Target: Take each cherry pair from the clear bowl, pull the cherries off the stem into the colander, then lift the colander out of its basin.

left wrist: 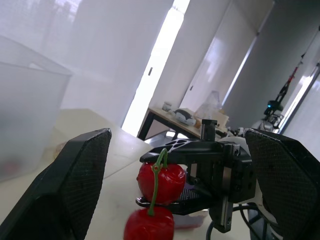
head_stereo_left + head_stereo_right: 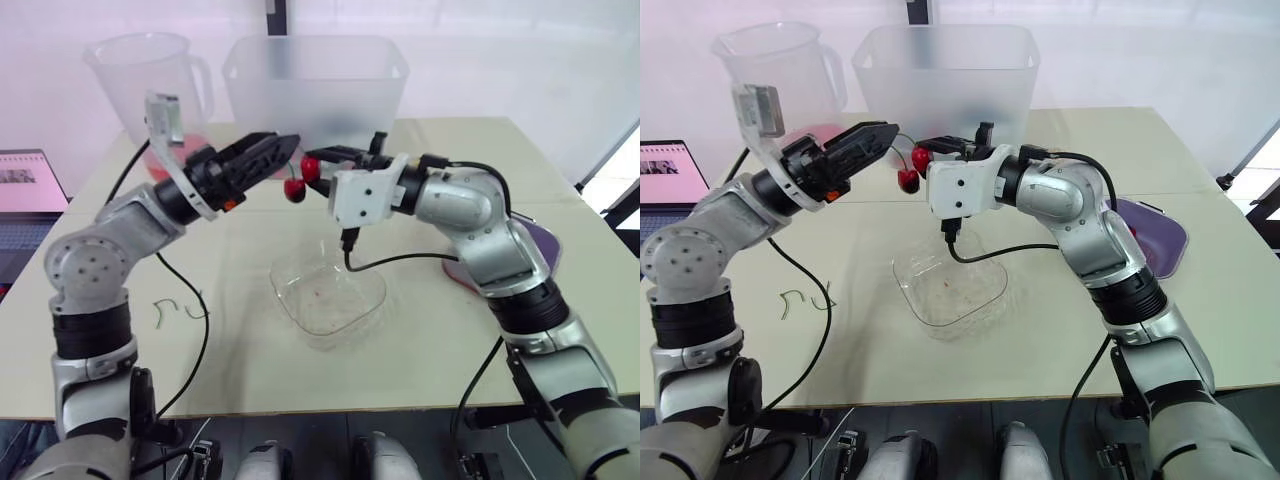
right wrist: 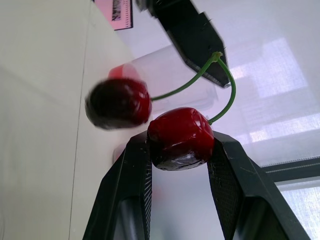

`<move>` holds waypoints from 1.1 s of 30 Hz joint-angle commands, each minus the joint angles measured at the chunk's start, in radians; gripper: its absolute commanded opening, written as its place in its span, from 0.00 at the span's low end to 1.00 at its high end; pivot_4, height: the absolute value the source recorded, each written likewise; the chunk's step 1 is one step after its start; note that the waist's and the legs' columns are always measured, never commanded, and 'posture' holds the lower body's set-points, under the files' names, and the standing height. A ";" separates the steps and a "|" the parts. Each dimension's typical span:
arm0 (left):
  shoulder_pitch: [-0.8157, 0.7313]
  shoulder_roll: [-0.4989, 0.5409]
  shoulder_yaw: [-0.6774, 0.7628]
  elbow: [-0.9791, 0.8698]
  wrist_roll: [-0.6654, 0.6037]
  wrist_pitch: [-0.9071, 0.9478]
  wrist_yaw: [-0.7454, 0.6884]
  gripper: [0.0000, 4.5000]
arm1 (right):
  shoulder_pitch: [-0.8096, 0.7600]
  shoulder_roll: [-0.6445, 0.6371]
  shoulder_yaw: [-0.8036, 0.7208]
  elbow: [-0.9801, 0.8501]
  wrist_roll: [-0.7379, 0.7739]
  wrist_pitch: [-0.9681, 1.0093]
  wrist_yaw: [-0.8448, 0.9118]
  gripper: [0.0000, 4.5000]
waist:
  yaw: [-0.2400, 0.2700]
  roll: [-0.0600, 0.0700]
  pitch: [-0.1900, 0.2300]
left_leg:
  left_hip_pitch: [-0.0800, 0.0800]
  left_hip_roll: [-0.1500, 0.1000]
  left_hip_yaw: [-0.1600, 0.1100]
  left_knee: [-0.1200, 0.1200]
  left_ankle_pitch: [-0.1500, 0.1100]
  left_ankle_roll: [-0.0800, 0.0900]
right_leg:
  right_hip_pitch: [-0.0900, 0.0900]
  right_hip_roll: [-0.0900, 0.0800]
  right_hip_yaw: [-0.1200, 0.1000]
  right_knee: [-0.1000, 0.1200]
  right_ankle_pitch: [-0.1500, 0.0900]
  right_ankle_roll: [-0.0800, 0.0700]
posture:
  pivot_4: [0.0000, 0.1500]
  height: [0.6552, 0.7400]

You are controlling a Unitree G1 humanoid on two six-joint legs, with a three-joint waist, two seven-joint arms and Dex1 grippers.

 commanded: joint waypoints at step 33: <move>-0.042 -0.049 0.024 0.004 -0.021 -0.032 0.054 0.00 | -0.006 0.024 -0.057 -0.074 0.104 0.105 0.055 0.41 | 0.001 0.000 0.000 | 0.000 0.000 -0.001 0.000 0.000 0.000 | 0.001 0.000 0.000 0.000 0.000 0.000 | 1.00 0.39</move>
